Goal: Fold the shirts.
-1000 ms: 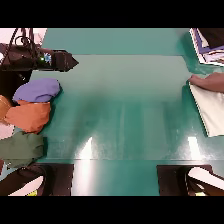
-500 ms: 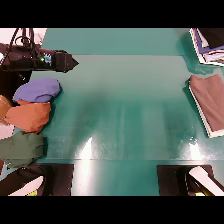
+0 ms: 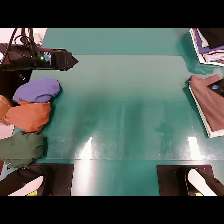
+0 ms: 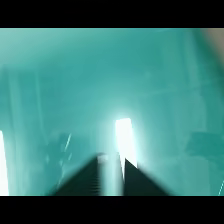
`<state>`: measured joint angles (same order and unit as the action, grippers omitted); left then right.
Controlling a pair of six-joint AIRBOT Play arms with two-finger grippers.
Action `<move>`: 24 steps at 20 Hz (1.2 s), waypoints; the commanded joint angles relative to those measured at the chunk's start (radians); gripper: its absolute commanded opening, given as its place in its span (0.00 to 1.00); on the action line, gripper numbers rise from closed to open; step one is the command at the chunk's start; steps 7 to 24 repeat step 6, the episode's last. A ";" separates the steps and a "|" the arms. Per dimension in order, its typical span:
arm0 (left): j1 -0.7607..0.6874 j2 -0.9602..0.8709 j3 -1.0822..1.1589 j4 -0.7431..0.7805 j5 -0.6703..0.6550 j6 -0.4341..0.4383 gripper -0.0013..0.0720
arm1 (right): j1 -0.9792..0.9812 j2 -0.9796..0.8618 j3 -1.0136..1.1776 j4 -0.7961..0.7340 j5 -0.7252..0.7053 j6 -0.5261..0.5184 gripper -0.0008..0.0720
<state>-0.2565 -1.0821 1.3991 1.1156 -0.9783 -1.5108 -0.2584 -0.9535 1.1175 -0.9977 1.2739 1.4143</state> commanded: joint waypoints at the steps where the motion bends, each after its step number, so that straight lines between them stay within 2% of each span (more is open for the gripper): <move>1: 0.000 0.000 0.000 -0.002 0.021 0.000 0.05 | 0.214 -0.027 0.000 0.000 -0.032 -0.011 0.03; 5: 0.000 0.000 0.000 -0.002 0.021 0.000 0.05 | 0.283 -0.057 0.000 0.002 -0.043 -0.012 0.04; 24: 0.000 0.000 0.000 -0.002 0.021 0.000 0.05 | 0.282 -0.058 0.000 0.002 -0.043 -0.012 0.04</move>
